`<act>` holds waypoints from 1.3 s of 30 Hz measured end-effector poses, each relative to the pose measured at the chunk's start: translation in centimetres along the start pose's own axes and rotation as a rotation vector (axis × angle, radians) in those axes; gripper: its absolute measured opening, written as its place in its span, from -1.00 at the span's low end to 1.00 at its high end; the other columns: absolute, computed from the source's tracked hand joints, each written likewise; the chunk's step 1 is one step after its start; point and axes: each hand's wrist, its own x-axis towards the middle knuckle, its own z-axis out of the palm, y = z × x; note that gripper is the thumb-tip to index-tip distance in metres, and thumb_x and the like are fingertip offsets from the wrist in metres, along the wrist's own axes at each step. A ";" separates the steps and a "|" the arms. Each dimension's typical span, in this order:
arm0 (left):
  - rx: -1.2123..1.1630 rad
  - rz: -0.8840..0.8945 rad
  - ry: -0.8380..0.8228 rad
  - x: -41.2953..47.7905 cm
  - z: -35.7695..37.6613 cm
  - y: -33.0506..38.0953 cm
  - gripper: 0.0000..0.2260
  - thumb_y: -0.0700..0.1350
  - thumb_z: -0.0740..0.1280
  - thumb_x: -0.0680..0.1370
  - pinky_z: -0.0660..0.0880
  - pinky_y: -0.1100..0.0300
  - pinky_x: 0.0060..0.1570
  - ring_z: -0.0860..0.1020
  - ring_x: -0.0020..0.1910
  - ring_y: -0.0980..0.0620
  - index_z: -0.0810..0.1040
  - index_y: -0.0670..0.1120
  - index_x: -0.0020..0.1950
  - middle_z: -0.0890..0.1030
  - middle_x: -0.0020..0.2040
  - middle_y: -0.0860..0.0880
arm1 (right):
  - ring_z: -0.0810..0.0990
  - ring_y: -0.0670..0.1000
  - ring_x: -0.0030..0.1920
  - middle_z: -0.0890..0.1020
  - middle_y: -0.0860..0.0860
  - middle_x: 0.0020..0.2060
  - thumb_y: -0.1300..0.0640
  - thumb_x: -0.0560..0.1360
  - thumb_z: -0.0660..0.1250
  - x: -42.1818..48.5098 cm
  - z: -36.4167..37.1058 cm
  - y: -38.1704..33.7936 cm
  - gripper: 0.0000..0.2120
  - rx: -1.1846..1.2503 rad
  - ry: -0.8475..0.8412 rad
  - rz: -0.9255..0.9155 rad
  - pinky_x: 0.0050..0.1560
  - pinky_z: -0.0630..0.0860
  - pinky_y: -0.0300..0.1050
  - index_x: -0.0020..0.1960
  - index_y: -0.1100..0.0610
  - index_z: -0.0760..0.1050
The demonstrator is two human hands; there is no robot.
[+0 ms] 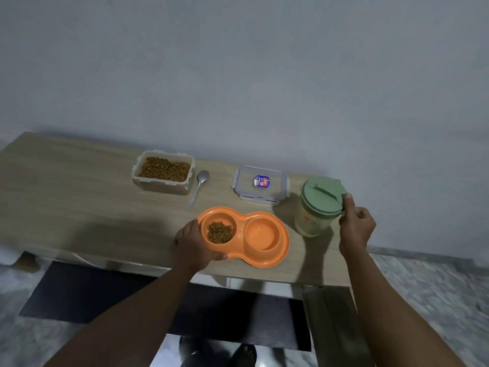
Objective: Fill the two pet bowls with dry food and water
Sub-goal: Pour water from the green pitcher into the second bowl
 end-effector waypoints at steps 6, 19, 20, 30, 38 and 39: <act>-0.022 -0.016 -0.019 0.3 0.6 -0.5 0.09 0.50 0.49 -0.17 0.55 -0.12 0.15 0.56 0.19 -0.09 0.42 0.05 0.27 0.58 0.17 0.05 | 0.53 0.03 -0.36 0.59 0.11 -0.38 -0.25 0.26 0.55 -1.5 0.2 -3.5 -0.52 -0.318 -0.367 -0.272 -0.27 0.48 -0.05 -0.29 0.15 0.49; -0.046 -0.084 -0.040 0.0 -0.3 0.8 0.09 0.40 0.55 -0.14 0.46 -0.11 0.28 0.48 0.31 -0.10 0.40 0.04 0.32 0.56 0.26 0.03 | 0.65 0.08 -0.12 0.66 -0.04 -0.29 -0.41 0.23 0.42 -5.4 3.8 -6.8 -0.53 -1.059 -0.556 -0.663 0.07 0.52 0.02 -0.12 -0.05 0.65; -0.030 -0.089 -0.039 0.2 -0.2 0.6 0.09 0.42 0.52 -0.16 0.47 -0.10 0.27 0.49 0.30 -0.09 0.40 0.04 0.31 0.56 0.25 0.03 | 0.64 0.09 -0.08 0.68 -0.03 -0.23 -0.41 0.25 0.42 -5.6 4.1 -6.8 -0.52 -1.101 -0.548 -0.716 0.10 0.47 0.02 -0.10 -0.04 0.66; -0.008 -0.112 -0.033 -0.1 -0.3 1.0 0.12 0.38 0.58 -0.10 0.39 -0.07 0.35 0.42 0.38 -0.08 0.35 0.03 0.39 0.51 0.33 0.02 | 0.59 0.06 -0.01 0.67 -0.04 -0.16 -0.45 0.25 0.37 -6.3 5.5 -7.4 -0.48 -1.237 -0.548 -0.887 0.01 0.29 -0.01 -0.08 -0.05 0.66; -0.011 -0.120 -0.041 -0.1 -0.1 0.9 0.18 0.41 0.56 -0.11 0.35 -0.10 0.39 0.38 0.42 -0.08 0.32 0.05 0.44 0.48 0.38 0.03 | 0.56 0.05 -0.03 0.64 -0.03 -0.18 -0.43 0.26 0.37 -7.1 6.0 -8.0 -0.47 -1.281 -0.555 -0.920 0.04 0.32 0.01 -0.06 -0.02 0.66; -0.012 -0.119 -0.041 -0.1 -0.1 0.9 0.18 0.41 0.56 -0.12 0.35 -0.10 0.39 0.38 0.42 -0.08 0.32 0.05 0.44 0.48 0.38 0.03 | 0.56 0.05 -0.02 0.64 -0.03 -0.18 -0.43 0.26 0.37 -7.2 6.1 -8.0 -0.47 -1.285 -0.554 -0.926 0.05 0.32 0.01 -0.06 -0.02 0.66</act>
